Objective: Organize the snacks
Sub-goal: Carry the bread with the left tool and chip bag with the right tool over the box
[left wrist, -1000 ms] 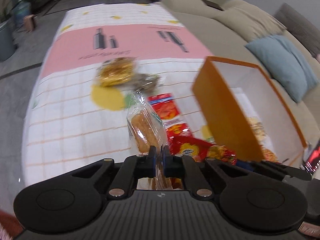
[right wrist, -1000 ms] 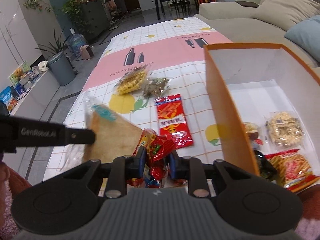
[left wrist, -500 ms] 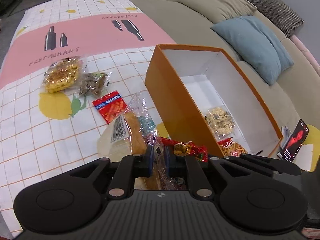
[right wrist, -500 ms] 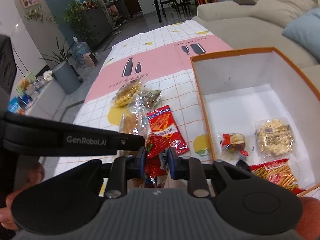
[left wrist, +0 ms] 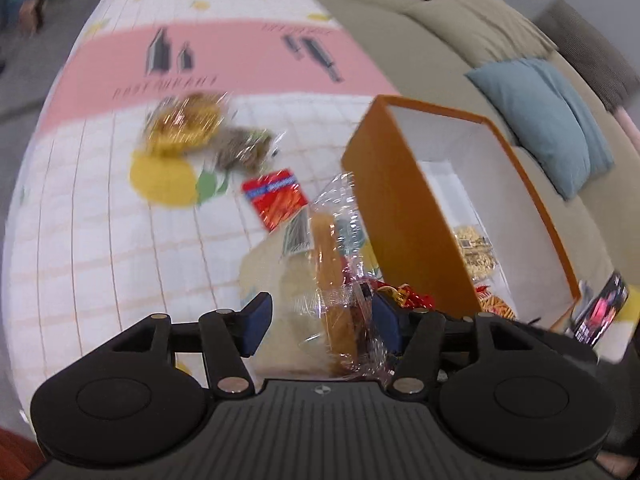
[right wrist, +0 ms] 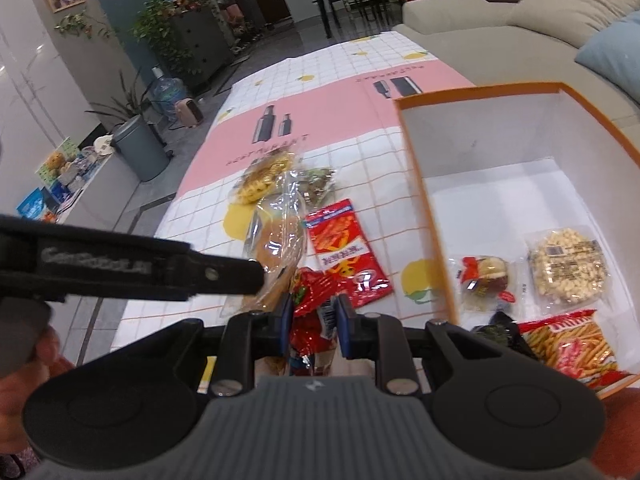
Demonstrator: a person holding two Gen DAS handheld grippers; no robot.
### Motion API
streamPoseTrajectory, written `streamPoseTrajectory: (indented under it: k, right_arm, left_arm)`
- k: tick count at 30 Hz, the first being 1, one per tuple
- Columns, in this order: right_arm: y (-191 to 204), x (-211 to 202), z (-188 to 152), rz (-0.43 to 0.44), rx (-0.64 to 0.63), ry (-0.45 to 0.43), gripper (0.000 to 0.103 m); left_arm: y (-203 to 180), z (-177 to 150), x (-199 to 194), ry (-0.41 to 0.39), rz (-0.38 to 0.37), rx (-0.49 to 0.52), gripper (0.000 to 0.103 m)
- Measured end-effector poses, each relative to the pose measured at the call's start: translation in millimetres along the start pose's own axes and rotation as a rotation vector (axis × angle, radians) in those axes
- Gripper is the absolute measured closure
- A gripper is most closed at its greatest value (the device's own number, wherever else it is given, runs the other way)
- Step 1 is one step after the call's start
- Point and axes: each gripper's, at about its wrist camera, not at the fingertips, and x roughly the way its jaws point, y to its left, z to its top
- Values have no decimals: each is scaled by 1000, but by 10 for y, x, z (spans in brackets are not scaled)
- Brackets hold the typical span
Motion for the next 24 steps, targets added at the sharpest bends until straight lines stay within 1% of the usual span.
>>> streamPoseTrajectory:
  k: [1,3,6,9,11,13,15,16,17,18,19,21,24]
  right_arm:
    - [32,5,-7,3,-12,-1,82]
    - [96,18,-24,0,-39,-3,82]
    - [146,47,-35,23,-39,1,82]
    - [205,82,-38,57,-34,2,82]
    - [247,104,-33,76,-34,1,82]
    - [290,143,-37,88,-44,9,82]
    - [306,179,-44,88,-50,18,82]
    - [302,191,-46,89,-48,23,82]
    - [298,182,-56,89,-46,25,82]
    - [292,190,-57,87,-45,27,82]
    - [289,198,-62,84,-45,29,82]
    - [282,210,-65,76,-44,33,82]
    - [264,222,-69,64,-42,38,82]
  left_arm:
    - [47,6,2,2,-13,-23,35]
    - [109,20,5,9,-16,-53,32]
    - [147,45,-9,10,5,-52,29]
    - [167,51,-11,23,63,-23,29]
    - [227,43,-10,29,85,-17,29]
    - [291,38,-3,43,93,-15,34]
    - [323,36,11,50,125,2,48]
    - [330,36,27,55,139,14,52]
    - [338,33,51,64,151,23,62]
    - [341,29,73,72,160,34,66]
    - [336,25,91,77,169,49,67]
    - [313,16,133,80,207,82,72]
    - [295,-8,166,81,235,110,72]
